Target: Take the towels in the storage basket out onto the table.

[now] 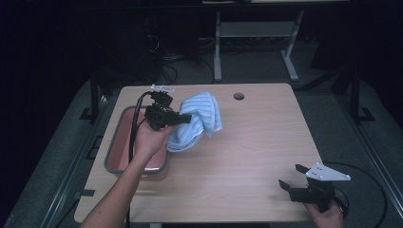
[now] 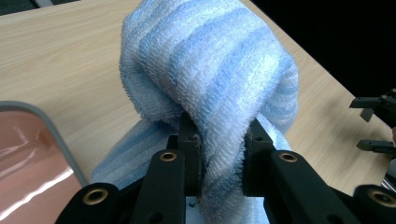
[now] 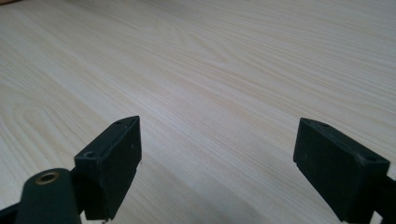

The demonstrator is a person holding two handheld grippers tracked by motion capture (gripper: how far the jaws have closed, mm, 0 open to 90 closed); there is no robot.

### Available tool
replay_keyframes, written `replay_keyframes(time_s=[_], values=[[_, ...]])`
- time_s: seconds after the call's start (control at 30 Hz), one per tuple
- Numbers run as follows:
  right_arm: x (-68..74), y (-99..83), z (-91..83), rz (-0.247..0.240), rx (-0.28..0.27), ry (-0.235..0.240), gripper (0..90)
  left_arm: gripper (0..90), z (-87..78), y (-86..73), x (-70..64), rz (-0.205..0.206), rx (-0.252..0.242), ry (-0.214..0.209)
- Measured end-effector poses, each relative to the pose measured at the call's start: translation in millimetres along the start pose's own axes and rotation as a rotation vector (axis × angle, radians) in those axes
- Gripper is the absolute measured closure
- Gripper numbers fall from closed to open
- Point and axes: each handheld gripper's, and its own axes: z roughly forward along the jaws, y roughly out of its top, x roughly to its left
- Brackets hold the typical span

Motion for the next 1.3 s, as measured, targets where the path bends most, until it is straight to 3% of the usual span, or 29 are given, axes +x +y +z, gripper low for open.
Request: replay_keyframes(time_s=[1.1, 1.3], values=[[-0.7, 3.3, 3.8, 0.011, -0.008, 0.010, 14.8, 74.3, 61.2, 25.0, -38.9, 0.068, 0.070, -0.059], [-2.3, 2.5, 3.2, 0.015, -0.007, 0.007, 14.8, 74.2, 72.9, 26.5, -41.0, 0.058, 0.079, -0.075]])
